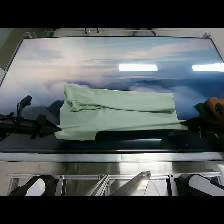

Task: Fold the shirts.

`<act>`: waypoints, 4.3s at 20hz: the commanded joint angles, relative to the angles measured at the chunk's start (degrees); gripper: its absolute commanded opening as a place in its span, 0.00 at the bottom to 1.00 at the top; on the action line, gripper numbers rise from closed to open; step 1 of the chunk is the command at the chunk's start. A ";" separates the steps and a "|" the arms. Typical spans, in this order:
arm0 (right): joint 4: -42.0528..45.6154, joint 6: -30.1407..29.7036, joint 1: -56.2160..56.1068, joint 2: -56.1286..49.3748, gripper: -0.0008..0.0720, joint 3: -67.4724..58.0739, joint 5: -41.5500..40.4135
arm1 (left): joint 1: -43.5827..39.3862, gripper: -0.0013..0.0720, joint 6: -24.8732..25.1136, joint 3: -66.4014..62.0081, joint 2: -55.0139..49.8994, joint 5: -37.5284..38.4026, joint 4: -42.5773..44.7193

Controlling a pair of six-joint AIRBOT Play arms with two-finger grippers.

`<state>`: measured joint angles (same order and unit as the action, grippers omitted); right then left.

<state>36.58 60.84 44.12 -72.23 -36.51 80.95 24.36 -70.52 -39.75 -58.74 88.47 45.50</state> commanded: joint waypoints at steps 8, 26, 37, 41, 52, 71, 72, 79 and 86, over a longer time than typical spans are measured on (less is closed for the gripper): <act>-15.04 -7.15 -13.33 -4.35 0.04 -9.75 -21.70 | -6.23 0.04 0.87 -32.63 -27.96 -6.10 -2.10; -1.36 -14.36 -18.75 -16.98 0.66 -22.08 -20.41 | -12.24 0.84 0.96 -79.52 -61.79 4.00 -3.54; -2.21 -4.81 -24.96 -27.21 0.91 -25.40 -20.02 | -15.06 0.02 0.39 -69.77 -53.77 2.38 -3.54; -7.02 -4.24 -28.89 -29.38 0.09 -25.49 -19.71 | -25.20 0.02 0.39 -69.77 -56.98 1.79 -3.45; -8.50 -5.07 -22.88 -20.11 0.03 -25.51 -8.66 | -48.26 0.02 -3.41 -69.79 -66.58 -11.04 4.31; -13.27 0.09 -42.84 -4.39 0.04 -33.07 -17.99 | -20.57 0.02 8.00 -58.16 -28.81 5.86 -38.62; -13.29 0.09 -49.81 -5.90 0.04 -33.07 -24.37 | -19.06 0.02 8.76 -56.06 -26.29 5.92 -38.60; -13.55 -2.32 -77.79 -26.88 0.58 -45.18 -43.23 | -15.52 0.03 13.79 -35.19 -11.52 7.19 -38.60; 7.28 9.40 -61.61 -15.08 0.31 -44.28 -19.85 | -15.52 0.04 18.08 -17.57 -1.07 7.34 -39.58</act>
<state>31.38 62.72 -23.75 -91.98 -81.36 51.11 8.73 -54.28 -63.61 -63.70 95.64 6.55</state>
